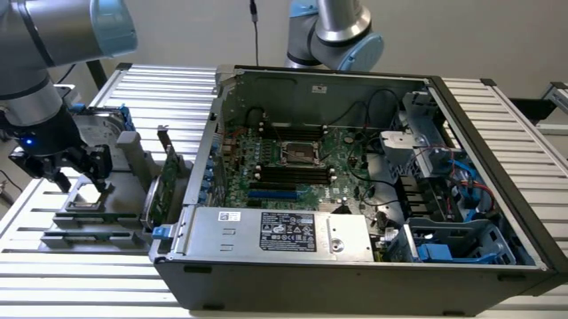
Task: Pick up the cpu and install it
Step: 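Pick up the cpu and move it towards the insertion slot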
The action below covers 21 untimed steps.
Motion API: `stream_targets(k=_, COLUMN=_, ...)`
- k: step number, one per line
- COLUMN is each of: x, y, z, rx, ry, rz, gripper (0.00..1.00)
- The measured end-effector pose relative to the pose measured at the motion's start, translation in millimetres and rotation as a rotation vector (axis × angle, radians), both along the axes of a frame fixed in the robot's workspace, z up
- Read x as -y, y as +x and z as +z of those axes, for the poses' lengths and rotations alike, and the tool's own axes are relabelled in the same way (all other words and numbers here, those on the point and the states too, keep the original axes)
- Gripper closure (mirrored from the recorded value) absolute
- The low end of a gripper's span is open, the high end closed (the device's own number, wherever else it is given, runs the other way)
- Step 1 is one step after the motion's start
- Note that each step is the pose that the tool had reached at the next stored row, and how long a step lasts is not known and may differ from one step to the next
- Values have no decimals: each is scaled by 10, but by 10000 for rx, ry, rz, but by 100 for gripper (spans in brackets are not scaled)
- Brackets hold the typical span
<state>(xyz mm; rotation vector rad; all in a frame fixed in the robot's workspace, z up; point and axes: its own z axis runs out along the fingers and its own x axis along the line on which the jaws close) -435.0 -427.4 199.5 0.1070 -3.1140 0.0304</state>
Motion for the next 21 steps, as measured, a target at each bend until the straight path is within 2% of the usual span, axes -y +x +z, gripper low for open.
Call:
stream_targets(k=6, x=7, y=0, z=-38, rx=19, ry=0, rz=-2, gripper=35)
stream_targets(k=13, x=12, y=0, z=-75, rx=87, ry=1, rz=-33, gripper=35)
stream_targets(k=21, x=14, y=0, z=-85, rx=95, ry=-1, rz=-152, gripper=35)
